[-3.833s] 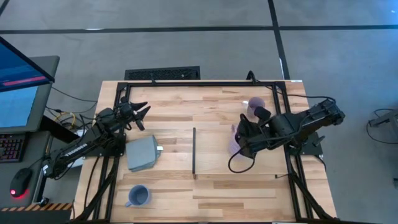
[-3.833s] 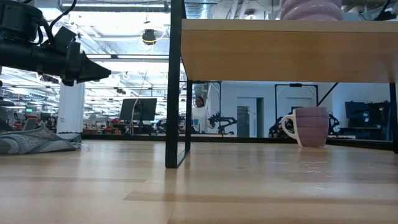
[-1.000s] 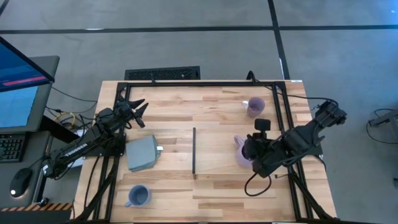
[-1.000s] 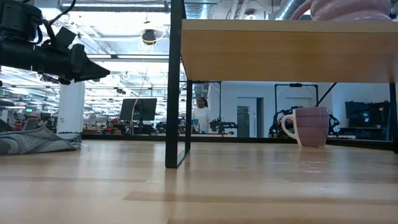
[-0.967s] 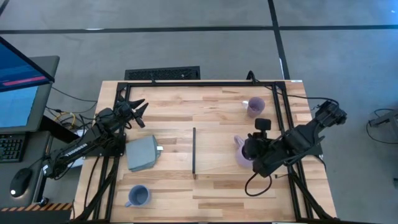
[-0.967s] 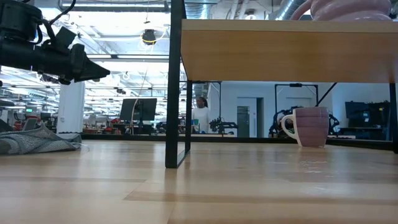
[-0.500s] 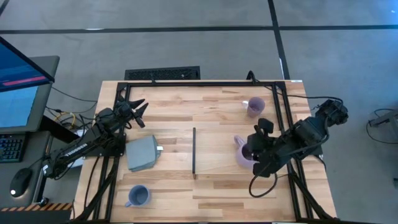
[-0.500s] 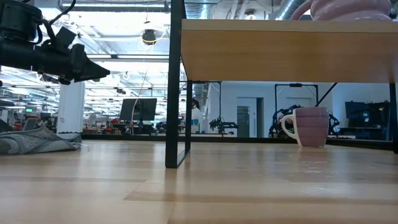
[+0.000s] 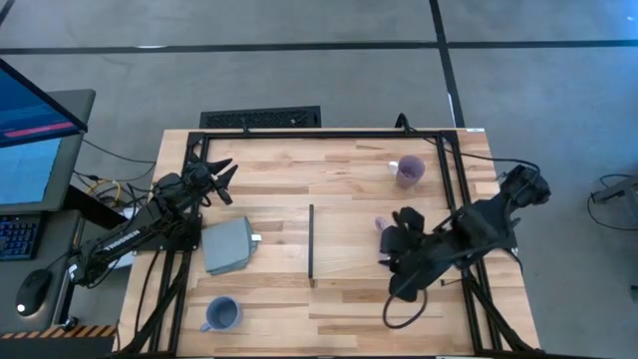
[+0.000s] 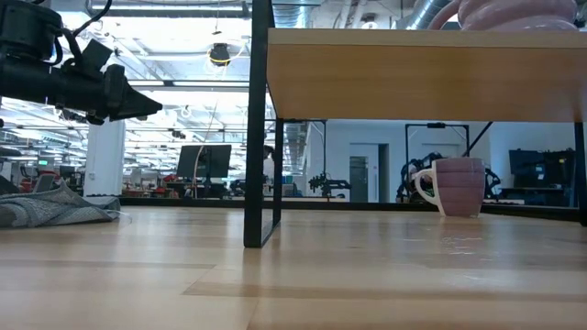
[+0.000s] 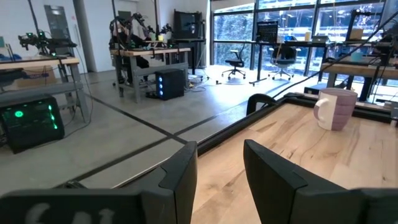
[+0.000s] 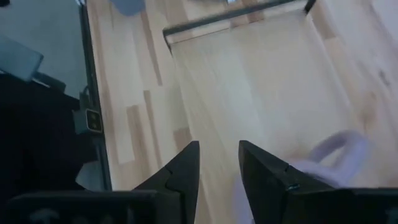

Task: Stack small to large cups/mugs on shelf
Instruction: Put the purple mug on the shelf

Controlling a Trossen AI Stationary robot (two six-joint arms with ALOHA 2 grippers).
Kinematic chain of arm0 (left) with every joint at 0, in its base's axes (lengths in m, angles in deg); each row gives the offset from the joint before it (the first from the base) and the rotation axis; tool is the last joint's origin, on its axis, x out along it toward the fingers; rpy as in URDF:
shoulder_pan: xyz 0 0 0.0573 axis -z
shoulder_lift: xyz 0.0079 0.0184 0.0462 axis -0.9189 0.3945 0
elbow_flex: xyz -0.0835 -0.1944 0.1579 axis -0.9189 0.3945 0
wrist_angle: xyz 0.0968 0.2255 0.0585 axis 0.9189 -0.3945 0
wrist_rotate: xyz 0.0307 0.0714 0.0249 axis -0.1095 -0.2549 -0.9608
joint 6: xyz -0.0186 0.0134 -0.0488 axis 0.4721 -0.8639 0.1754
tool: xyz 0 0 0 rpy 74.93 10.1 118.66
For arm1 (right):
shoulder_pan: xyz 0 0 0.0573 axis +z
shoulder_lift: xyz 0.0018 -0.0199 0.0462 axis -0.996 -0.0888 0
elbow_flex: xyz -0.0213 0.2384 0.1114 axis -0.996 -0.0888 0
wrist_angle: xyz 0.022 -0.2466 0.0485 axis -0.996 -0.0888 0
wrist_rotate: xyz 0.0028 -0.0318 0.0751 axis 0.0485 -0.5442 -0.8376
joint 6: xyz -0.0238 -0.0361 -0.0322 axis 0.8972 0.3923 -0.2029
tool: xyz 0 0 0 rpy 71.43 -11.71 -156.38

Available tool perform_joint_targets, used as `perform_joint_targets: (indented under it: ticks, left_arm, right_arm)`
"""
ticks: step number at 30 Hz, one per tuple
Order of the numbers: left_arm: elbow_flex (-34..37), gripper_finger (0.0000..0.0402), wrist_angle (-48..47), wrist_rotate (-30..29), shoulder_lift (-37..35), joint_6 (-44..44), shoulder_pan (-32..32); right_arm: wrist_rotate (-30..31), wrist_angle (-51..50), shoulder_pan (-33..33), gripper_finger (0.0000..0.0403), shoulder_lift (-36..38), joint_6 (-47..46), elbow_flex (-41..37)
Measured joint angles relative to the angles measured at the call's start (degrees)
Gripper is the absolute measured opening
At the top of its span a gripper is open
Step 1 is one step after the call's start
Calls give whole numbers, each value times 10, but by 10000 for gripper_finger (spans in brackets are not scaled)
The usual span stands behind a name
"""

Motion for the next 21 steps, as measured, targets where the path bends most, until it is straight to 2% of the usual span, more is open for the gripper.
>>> perform_joint_targets:
  ticks: [9,21]
  left_arm:
    - [0,121,0,2,0,-5,0]
    - [0,121,-1,3,0,-5,0]
  right_arm:
    - [-21,30,5,134,-64,-49,0]
    - [8,-79,32,134,-72,-218,0]
